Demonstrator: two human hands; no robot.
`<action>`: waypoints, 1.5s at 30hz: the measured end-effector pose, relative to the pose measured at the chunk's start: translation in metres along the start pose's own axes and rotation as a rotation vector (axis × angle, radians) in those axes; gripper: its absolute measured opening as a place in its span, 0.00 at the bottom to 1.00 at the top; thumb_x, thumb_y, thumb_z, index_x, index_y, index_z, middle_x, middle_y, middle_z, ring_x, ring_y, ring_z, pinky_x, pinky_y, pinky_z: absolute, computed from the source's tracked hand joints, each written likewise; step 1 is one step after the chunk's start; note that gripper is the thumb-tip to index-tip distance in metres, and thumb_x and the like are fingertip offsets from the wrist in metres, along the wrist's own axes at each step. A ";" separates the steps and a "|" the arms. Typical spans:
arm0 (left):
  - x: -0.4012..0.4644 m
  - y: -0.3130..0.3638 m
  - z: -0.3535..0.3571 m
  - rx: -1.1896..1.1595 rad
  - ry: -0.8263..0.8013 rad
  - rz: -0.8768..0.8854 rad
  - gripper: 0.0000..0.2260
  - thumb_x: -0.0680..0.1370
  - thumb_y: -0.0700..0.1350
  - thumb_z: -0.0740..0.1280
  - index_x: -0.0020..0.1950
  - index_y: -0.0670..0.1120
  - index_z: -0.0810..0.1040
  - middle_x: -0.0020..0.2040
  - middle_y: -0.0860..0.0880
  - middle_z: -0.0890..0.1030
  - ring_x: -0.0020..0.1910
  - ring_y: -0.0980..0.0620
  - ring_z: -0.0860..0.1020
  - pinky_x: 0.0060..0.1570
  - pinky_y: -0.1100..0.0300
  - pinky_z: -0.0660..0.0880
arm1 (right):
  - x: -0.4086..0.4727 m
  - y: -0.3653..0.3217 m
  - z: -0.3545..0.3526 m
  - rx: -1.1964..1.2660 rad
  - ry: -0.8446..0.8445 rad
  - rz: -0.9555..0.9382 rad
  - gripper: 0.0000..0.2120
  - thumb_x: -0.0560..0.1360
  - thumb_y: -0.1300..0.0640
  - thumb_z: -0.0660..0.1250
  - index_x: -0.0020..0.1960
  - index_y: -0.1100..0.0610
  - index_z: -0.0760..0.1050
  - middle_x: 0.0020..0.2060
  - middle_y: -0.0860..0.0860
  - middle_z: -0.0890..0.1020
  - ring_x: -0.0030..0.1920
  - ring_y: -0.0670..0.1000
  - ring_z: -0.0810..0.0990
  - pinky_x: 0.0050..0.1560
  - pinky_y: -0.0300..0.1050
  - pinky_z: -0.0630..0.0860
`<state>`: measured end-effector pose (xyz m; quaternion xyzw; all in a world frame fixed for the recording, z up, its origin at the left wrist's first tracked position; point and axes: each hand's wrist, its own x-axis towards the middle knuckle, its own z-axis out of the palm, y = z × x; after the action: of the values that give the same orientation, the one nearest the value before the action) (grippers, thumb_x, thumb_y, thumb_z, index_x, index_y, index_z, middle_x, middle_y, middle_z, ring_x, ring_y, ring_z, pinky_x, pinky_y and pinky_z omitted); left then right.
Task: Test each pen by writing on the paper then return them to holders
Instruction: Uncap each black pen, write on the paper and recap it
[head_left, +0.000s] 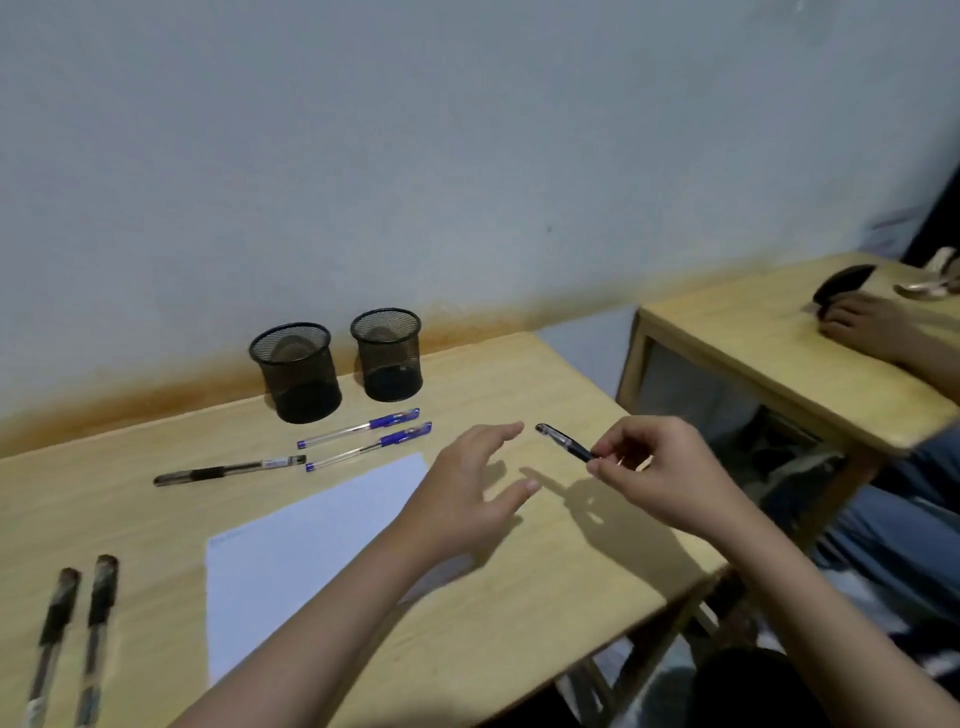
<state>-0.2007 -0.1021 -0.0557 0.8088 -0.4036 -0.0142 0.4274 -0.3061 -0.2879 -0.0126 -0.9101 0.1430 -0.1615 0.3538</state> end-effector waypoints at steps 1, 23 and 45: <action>0.006 0.005 0.017 0.013 -0.058 0.022 0.24 0.74 0.52 0.68 0.69 0.54 0.68 0.65 0.56 0.71 0.64 0.60 0.69 0.57 0.73 0.63 | -0.006 0.011 -0.010 -0.025 0.044 0.030 0.03 0.70 0.56 0.73 0.38 0.51 0.80 0.34 0.47 0.82 0.35 0.46 0.80 0.35 0.40 0.76; 0.061 0.060 0.166 0.356 -0.478 0.293 0.21 0.80 0.57 0.52 0.73 0.58 0.61 0.77 0.53 0.55 0.76 0.51 0.53 0.72 0.46 0.50 | -0.121 0.169 -0.103 -0.347 0.366 0.615 0.13 0.73 0.56 0.70 0.54 0.62 0.79 0.48 0.57 0.83 0.50 0.57 0.80 0.47 0.44 0.73; -0.004 0.012 0.012 0.227 -0.054 -0.125 0.18 0.77 0.54 0.63 0.67 0.56 0.70 0.69 0.56 0.71 0.67 0.56 0.67 0.64 0.59 0.65 | -0.007 0.008 0.022 -0.033 0.208 -0.154 0.05 0.73 0.56 0.69 0.48 0.55 0.81 0.42 0.46 0.82 0.42 0.43 0.79 0.42 0.31 0.72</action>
<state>-0.2155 -0.1114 -0.0560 0.8748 -0.3631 -0.0170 0.3204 -0.3049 -0.2777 -0.0345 -0.9025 0.1113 -0.2791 0.3086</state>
